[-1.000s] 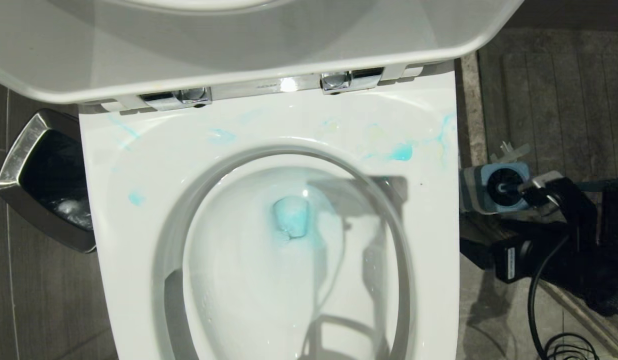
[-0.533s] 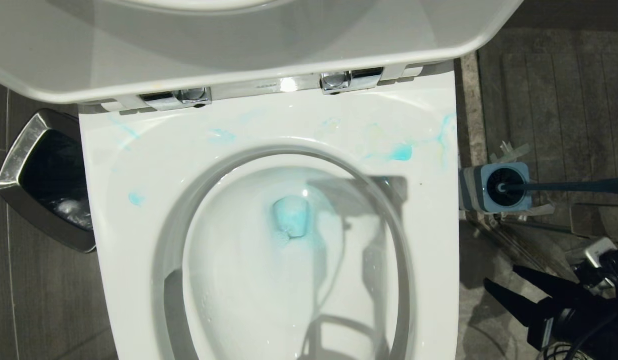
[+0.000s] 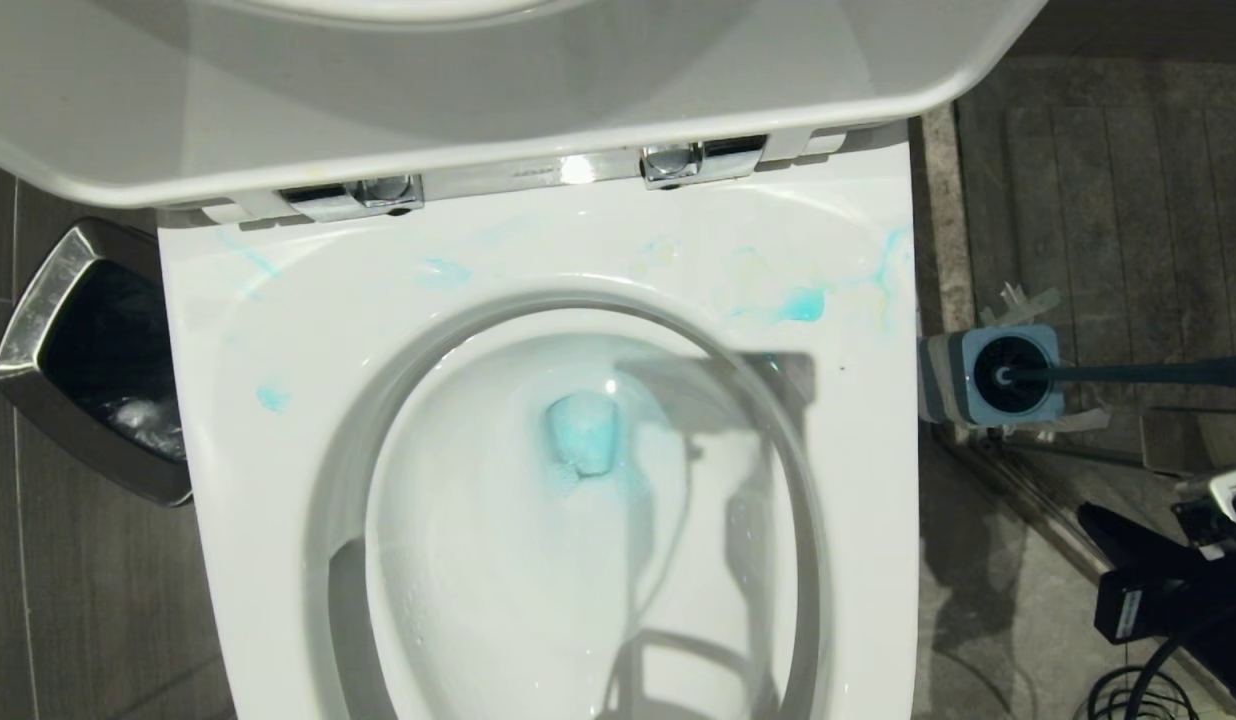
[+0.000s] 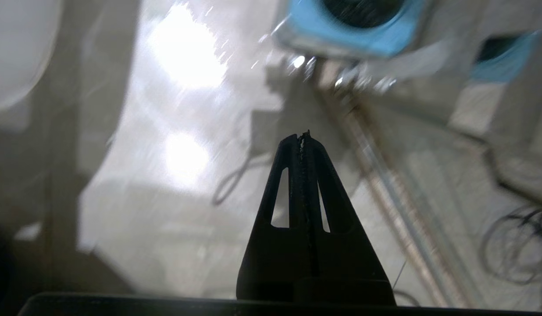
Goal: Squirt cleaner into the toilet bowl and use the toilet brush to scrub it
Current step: Scrub the toilet bowl
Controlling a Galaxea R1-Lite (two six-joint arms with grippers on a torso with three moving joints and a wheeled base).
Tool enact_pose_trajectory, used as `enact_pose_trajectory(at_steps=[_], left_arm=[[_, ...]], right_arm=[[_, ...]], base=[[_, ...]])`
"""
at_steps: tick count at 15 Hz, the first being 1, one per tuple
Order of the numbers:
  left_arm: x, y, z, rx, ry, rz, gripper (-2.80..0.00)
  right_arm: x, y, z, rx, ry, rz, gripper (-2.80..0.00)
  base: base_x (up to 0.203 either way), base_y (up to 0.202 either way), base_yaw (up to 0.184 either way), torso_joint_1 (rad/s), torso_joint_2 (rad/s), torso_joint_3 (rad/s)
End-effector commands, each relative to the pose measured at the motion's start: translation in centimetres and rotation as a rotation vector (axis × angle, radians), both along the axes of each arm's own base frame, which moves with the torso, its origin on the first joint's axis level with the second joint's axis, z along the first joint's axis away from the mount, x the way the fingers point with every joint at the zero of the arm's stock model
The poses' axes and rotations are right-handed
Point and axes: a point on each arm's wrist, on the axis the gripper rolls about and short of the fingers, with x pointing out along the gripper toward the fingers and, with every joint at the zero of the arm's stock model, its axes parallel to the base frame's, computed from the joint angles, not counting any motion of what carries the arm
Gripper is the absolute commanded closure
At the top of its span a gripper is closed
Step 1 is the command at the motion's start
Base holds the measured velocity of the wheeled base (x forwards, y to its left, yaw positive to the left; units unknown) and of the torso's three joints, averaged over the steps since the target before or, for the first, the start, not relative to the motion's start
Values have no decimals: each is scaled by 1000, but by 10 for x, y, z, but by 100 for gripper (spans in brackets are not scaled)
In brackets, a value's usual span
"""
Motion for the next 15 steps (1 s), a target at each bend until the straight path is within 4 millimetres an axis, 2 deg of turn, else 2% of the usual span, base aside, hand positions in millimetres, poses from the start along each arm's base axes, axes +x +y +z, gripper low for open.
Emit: enact_pose_trajectory(at_steps=[1,5,6,10,15], left_arm=[[0,0,0,0,0,0,0],[0,0,0,0,1,0,0],[0,0,0,0,1,0,0],[0,0,0,0,1,0,0],[0,0,0,0,1,0,0]], right_arm=[[15,0,-7,-10,-10,-14,0],[22,0,-6,-68,-56,-22,0],[22,0,-6,-68,-56,-23,-280],[23,-1,-3,-70,-73,-76,-280],[41,-1,15,-63,-176,-105,-280]], base=[[0,0,0,0,0,0],[0,0,0,0,0,0],[0,0,0,0,0,0],[0,0,0,0,0,0],[0,0,0,0,0,0]])
